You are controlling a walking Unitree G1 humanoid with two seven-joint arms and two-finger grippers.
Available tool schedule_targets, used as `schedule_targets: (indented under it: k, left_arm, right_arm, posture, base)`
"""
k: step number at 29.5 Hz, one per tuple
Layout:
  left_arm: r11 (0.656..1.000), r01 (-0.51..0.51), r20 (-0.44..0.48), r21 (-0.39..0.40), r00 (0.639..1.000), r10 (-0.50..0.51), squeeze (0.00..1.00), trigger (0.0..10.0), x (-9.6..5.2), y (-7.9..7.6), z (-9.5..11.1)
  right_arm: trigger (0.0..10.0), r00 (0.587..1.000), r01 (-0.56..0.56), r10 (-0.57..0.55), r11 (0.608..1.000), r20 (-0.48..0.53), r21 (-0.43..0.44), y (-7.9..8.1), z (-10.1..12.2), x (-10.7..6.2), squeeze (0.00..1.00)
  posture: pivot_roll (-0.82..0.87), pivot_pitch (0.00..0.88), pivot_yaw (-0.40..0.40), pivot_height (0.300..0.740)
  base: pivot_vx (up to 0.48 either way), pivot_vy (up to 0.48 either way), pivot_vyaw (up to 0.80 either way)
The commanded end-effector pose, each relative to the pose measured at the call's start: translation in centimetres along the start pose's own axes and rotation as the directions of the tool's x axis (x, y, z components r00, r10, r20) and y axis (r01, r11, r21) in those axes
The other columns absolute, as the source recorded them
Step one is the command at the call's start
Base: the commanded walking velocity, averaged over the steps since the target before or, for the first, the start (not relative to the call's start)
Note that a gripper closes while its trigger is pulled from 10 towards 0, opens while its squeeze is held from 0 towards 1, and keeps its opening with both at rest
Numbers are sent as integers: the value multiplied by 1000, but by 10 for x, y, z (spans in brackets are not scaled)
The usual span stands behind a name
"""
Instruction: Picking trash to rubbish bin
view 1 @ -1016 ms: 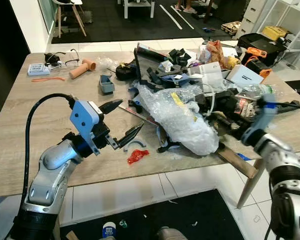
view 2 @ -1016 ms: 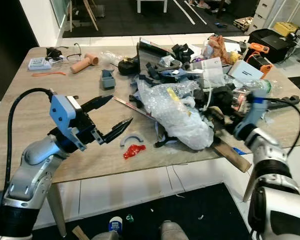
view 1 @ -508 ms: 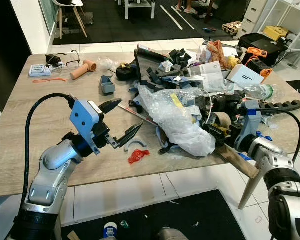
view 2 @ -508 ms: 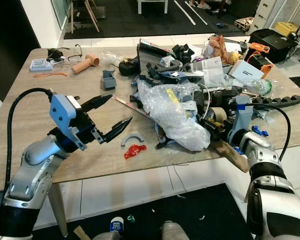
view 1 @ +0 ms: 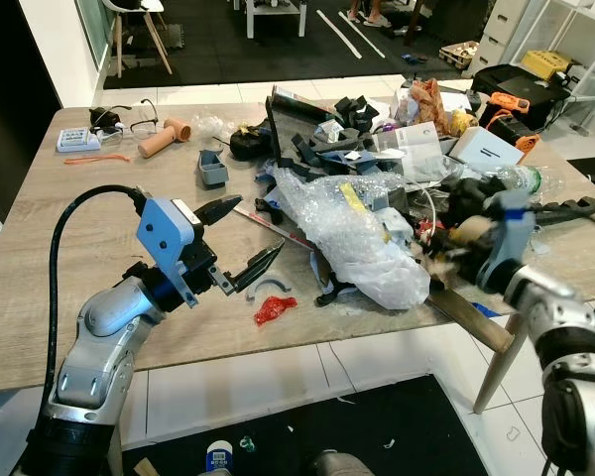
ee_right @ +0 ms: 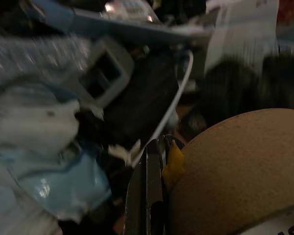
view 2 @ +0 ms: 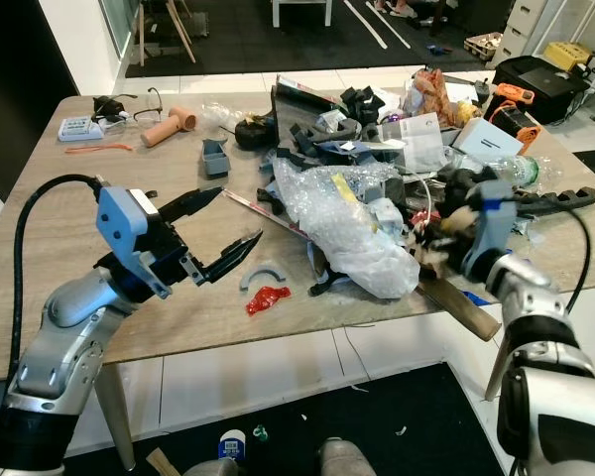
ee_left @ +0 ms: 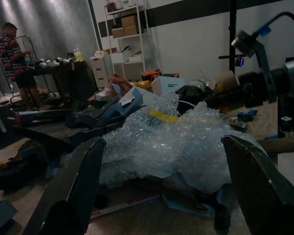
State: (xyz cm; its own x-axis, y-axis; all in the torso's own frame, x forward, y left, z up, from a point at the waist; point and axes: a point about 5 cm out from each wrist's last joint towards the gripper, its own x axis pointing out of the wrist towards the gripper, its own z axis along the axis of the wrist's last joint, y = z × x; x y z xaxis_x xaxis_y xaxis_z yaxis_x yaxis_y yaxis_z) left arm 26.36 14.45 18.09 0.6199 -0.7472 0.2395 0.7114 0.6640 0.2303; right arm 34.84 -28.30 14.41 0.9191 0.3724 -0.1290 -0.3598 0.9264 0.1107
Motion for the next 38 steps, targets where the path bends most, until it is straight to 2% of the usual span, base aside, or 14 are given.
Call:
schedule_targets:
  k: [1,3,6,9,12,16,17,18,20,22,26,30,32,38]
  left_arm:
    - [1000,6,-6,-3,1000,-6,0,10000,-4,1,2]
    - [999,36,2,-26,999,-36,0,10000,-5,-2,2]
    - [999,36,2,-26,999,-36,0,10000,-5,-2,2]
    - [998,54,6,-39,999,-54,0,10000,-7,-4,3]
    - [999,27,12,-43,1000,-27,0,10000,-5,-1,4]
    - [998,-41,16,-53,999,42,0,10000,-2,5,4]
    - [995,-81,17,-65,997,82,0,10000,0,9,3]
    - [991,-108,20,-74,994,110,0,10000,1,12,3]
    - [991,-108,20,-74,994,110,0,10000,1,12,3]
    - [974,-201,41,-104,978,206,0,10000,2,21,3]
    - [951,-271,55,-147,958,282,0,10000,6,25,1]
    - [944,-288,52,-158,953,299,0,10000,8,24,-1]
    - [945,-288,48,-155,953,299,0,10000,9,24,-2]
    - [947,-282,54,-154,955,293,0,10000,10,24,-1]
  right_arm:
    - [0,999,-10,10,1000,32,6,-2,9,0,0]
    - [0,990,-55,56,998,132,-15,2,37,5,0]
    - [0,990,-55,56,998,132,-15,2,37,5,0]
    - [0,967,-107,111,994,231,-30,11,63,10,0]
    - [0,901,-256,249,966,355,-28,37,91,17,0]
    - [0,866,-343,329,939,377,-32,57,94,23,0]
    - [2039,854,-374,357,927,378,-32,67,93,26,0]
    - [10000,848,-391,373,920,376,-29,73,91,28,0]
    - [10000,848,-391,373,920,376,-29,73,91,28,0]
    - [10000,829,-449,411,893,380,13,92,79,36,0]
    - [10000,802,-503,438,862,406,62,112,72,41,0]
    - [10000,760,-549,459,833,459,75,125,82,38,0]
    - [10000,703,-581,464,811,539,60,132,107,31,0]
    - [10000,635,-548,391,836,666,31,122,154,17,0]
  posture:
    - [-57,0,-36,740]
    - [-57,0,-36,740]
    - [-57,0,-36,740]
    - [-59,0,-38,740]
    - [-60,0,-39,740]
    - [-61,0,-41,740]
    - [-60,0,-42,740]
    - [-60,0,-42,740]
    - [-60,0,-42,740]
    - [-55,0,-47,740]
    - [-55,0,-47,740]
    - [-52,0,-44,740]
    - [-54,0,-42,740]
    - [-56,0,-39,740]
  base:
    - [0,0,0]
    - [0,0,0]
    - [0,0,0]
    - [0,0,0]
    - [0,0,0]
    - [0,0,0]
    - [0,0,0]
    - [0,0,0]
    - [0,0,0]
    - [0,0,0]
    - [0,0,0]
    - [0,0,0]
    - [0,0,0]
    - [0,0,0]
